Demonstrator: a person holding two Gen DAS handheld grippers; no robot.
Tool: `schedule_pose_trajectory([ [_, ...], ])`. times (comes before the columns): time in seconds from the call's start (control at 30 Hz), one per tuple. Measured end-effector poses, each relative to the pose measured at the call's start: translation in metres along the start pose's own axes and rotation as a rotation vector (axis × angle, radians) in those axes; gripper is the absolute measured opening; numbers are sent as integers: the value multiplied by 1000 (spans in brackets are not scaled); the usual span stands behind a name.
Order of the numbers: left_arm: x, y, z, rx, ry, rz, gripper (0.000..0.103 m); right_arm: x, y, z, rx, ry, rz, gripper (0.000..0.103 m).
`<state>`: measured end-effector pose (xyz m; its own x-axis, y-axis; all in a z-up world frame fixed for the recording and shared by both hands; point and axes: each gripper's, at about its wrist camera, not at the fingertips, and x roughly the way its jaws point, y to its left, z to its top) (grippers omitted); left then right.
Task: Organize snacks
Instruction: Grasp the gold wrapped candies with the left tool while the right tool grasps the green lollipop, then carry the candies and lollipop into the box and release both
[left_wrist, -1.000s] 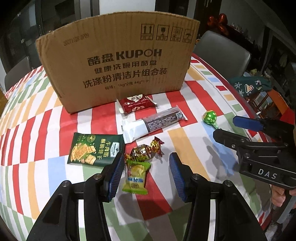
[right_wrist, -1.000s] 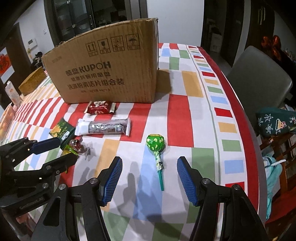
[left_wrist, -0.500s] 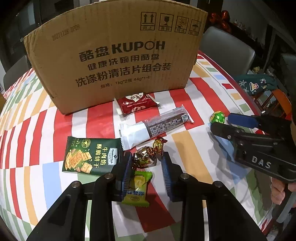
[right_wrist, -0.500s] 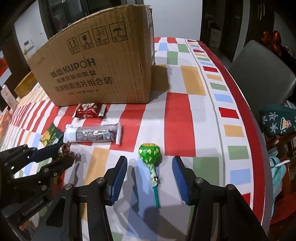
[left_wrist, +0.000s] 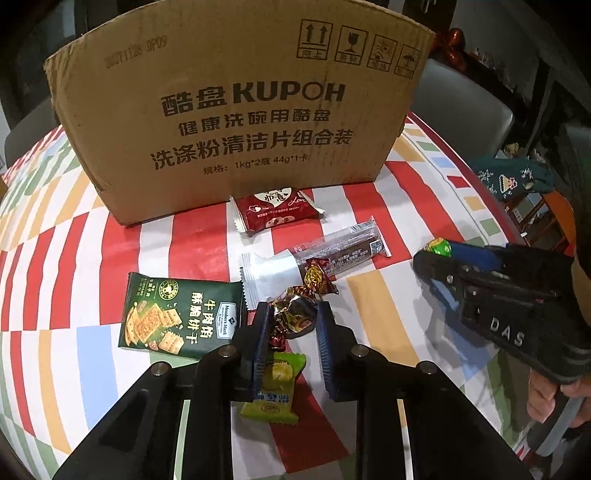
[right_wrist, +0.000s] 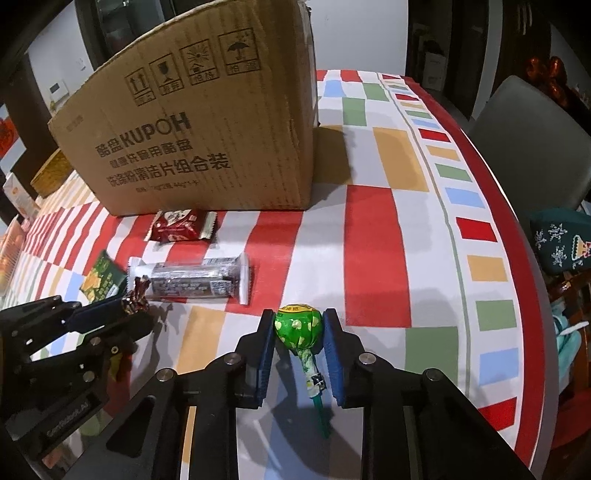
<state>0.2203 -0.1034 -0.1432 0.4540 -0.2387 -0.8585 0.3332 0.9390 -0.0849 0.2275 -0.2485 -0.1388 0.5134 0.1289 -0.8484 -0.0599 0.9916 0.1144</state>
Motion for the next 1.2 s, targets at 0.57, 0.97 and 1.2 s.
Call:
schedule_pose_trajectory([
  [0.57,-57,0,-6,-10,-100,-34,25,-60,26,-5,-53,-112,37,27],
  [0.97,-116,4,-1,-13,-234,1,25,-108,43,4,-74,-233,58,27],
  [1.2,-150,7,9,-11,-323,5,25,-135,58,14,-97,-310,83,27],
])
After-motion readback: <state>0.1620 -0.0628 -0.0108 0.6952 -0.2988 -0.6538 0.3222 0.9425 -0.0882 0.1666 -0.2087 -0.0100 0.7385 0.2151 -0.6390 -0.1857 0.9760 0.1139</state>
